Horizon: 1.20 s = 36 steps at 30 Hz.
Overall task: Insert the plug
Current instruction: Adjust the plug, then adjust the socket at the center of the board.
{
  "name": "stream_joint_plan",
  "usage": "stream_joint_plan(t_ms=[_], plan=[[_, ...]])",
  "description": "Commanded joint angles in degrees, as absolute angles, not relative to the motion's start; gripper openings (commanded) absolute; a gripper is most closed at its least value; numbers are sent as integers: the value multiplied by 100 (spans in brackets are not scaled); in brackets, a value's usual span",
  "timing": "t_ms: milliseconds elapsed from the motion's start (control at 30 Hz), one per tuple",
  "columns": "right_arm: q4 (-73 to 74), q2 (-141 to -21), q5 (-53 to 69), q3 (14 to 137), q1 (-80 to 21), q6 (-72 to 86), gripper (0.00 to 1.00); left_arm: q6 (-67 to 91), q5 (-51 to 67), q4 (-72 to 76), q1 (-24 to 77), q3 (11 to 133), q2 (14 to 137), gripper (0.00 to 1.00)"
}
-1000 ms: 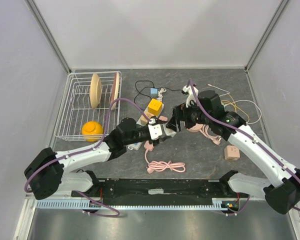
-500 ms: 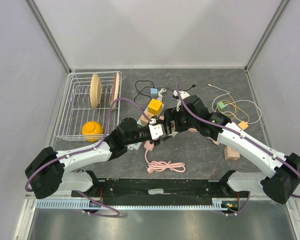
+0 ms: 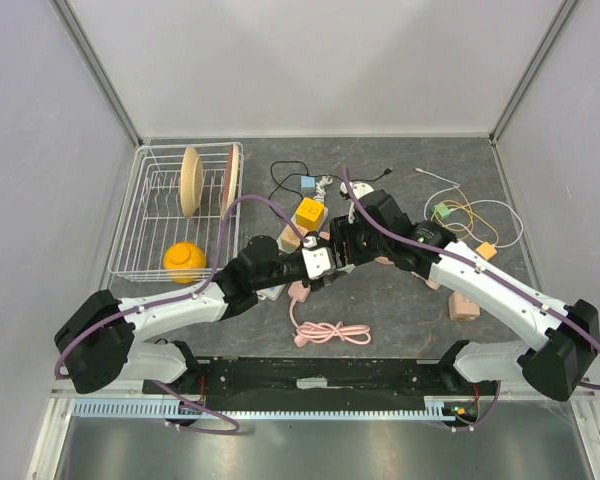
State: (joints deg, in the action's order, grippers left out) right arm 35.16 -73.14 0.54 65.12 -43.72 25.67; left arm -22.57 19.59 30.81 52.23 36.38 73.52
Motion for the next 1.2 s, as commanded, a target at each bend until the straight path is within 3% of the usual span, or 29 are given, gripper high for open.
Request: stream_joint_plan(t_ms=[0,33,100,233,533,1167], plan=[[3691,-7339,-473,6820,-4333,2487,4,-2224,1364,3428,5221,3683,7155,75],[3700,-7330,-518,6812,-4290,2452,1,-2154,1258,3367,5221,3657,7085,88],[3726,-7321,-588,6794,-4193,2426,0,-1891,899,3104,5229,3534,6848,97],[3700,-7207,-615,6628,-3667,2347,0,-1434,616,2164,5229,3445,6443,98],[3419,-6970,-413,6117,-2874,2232,0,1317,-483,-622,5247,3866,6362,100],[3085,-6697,-527,5590,-2804,2250,0,3120,-2433,-2487,6003,6275,9615,99]])
